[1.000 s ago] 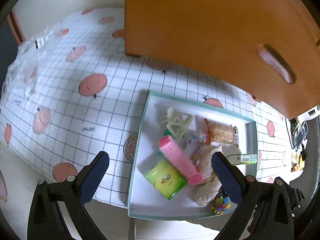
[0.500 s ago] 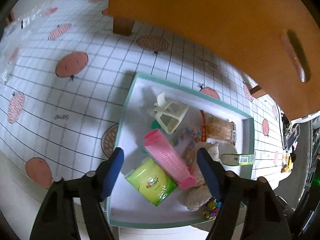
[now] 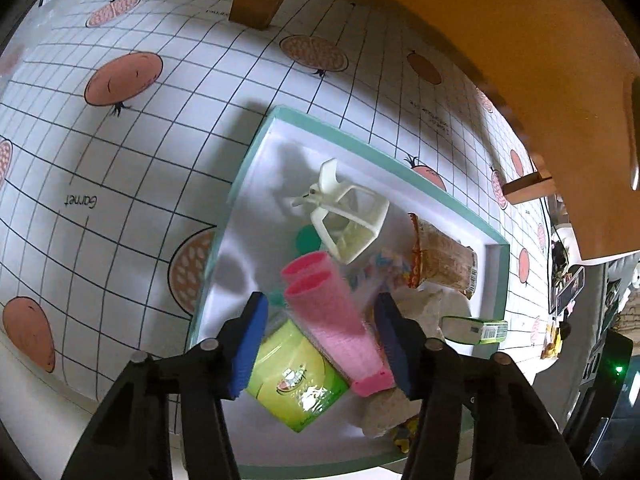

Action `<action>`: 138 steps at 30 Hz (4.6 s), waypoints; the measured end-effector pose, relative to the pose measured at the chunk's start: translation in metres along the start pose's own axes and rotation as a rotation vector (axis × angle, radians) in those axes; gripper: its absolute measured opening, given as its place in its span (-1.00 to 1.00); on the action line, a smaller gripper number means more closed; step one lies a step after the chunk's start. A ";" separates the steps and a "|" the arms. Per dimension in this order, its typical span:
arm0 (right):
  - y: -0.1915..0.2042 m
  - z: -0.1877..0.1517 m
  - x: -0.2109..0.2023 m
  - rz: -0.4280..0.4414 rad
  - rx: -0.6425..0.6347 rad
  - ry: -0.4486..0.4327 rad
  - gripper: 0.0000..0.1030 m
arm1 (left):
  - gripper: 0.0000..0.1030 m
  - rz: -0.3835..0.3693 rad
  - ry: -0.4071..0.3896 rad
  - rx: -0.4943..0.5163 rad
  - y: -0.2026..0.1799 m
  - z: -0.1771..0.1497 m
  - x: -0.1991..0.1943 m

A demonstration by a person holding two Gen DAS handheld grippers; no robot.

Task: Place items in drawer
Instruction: 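Move both grippers back down over the white tray, then grasp the pink tube with the left gripper while the right gripper grasps the black toy car, then carry the pink tube in the left gripper while the right gripper carries the car to the drawer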

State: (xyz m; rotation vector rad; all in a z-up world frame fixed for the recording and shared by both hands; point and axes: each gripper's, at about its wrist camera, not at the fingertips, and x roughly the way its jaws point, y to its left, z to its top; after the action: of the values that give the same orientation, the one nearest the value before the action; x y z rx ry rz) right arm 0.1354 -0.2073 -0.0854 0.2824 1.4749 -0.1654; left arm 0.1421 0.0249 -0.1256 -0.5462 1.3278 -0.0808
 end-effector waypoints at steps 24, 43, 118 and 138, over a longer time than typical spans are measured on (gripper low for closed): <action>0.021 0.007 0.007 -0.034 -0.036 -0.027 -0.49 | -0.39 -0.063 -0.016 -0.104 0.012 -0.001 -0.008; -0.007 -0.003 -0.009 0.053 0.002 -0.029 -0.49 | -0.52 -0.113 -0.047 -0.119 0.007 0.006 -0.037; 0.019 0.023 -0.243 0.218 -0.084 -0.494 -0.36 | -0.52 -0.423 -0.393 0.036 -0.070 0.030 -0.255; 0.066 0.115 -0.307 0.120 -0.146 -0.588 -0.36 | -0.52 -0.306 -0.579 0.133 -0.112 0.108 -0.291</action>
State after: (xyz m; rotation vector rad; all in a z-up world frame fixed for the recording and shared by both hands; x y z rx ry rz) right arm 0.2351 -0.1958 0.2339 0.1808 0.8788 -0.0360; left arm 0.1963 0.0678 0.1977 -0.5996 0.6649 -0.2418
